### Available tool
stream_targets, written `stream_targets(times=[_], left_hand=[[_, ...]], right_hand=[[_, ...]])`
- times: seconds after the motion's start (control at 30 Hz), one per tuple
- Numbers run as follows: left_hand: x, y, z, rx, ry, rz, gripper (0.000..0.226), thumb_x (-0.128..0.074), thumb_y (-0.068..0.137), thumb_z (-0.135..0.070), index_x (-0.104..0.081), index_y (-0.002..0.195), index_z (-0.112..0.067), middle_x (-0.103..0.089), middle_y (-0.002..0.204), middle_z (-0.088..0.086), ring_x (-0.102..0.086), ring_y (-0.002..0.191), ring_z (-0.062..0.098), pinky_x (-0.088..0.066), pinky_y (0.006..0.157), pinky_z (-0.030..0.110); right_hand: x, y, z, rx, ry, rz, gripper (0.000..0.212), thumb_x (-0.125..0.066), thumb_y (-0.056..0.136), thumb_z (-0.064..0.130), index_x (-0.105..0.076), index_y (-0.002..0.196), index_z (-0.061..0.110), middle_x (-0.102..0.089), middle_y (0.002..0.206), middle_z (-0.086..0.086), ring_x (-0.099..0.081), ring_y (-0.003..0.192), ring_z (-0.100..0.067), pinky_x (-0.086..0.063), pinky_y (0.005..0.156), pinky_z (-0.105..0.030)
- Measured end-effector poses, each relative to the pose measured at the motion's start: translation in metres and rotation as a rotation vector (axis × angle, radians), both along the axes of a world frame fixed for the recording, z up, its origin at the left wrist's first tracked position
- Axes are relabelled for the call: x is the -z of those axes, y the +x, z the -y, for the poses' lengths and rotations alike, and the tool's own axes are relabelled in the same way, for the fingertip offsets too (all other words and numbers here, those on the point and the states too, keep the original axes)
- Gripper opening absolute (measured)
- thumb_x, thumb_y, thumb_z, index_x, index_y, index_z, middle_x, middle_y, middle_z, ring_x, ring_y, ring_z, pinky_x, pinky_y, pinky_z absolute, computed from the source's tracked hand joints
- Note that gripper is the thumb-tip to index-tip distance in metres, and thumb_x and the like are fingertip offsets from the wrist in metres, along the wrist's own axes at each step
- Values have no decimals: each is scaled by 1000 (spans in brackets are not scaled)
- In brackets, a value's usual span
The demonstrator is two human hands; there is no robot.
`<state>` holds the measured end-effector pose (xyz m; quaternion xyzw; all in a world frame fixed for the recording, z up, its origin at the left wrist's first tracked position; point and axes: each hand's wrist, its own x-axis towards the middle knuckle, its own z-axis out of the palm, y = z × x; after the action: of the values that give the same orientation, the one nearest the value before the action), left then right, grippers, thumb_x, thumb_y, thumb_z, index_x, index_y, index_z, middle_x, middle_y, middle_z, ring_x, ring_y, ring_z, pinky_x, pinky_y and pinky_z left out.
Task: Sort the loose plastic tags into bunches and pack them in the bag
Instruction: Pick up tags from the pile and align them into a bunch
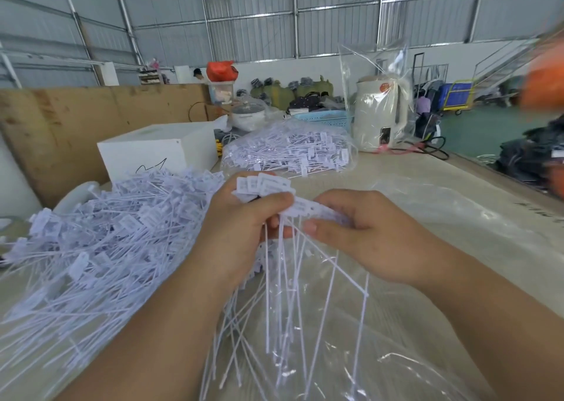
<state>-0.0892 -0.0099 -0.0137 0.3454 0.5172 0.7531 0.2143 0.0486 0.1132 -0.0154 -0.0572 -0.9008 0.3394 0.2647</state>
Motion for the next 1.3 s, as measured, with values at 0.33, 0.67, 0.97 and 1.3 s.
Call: stream_targets(times=[0.33,0.67,0.97,1.3], left_hand=[[5,-3,0,-21,-69,-61,48,-93,45,-24,-70,87,-21,-75,81,6,-72,69,23,-56,58,32],[-7,9,-3,-56,151,148,31,-69,78,7,-60,106,-3,-64,58,-3,-57,43,6,-49,45,20],[1,8,-3,32,85,81,20,-73,78,3,-64,91,-10,-70,67,4,-66,55,14,-51,50,23],[7,14,-2,136,-87,-96,40,-85,60,-7,-67,94,-20,-75,87,10,-72,77,26,-57,61,34]], right_hand=[[0,1,-3,-84,-91,154,38,-59,94,32,-52,70,3,-40,59,4,-37,55,-13,-29,56,-31],[6,-13,23,264,2,-209,42,-56,95,34,-43,62,11,-34,44,8,-31,42,-7,-28,44,-28],[3,-5,13,45,-113,-98,21,-58,88,44,-50,102,30,-56,55,5,-44,48,-13,-37,48,-30],[6,-4,2,46,3,65,68,-65,83,41,-31,141,35,-72,81,3,-64,60,-4,-46,54,-15]])
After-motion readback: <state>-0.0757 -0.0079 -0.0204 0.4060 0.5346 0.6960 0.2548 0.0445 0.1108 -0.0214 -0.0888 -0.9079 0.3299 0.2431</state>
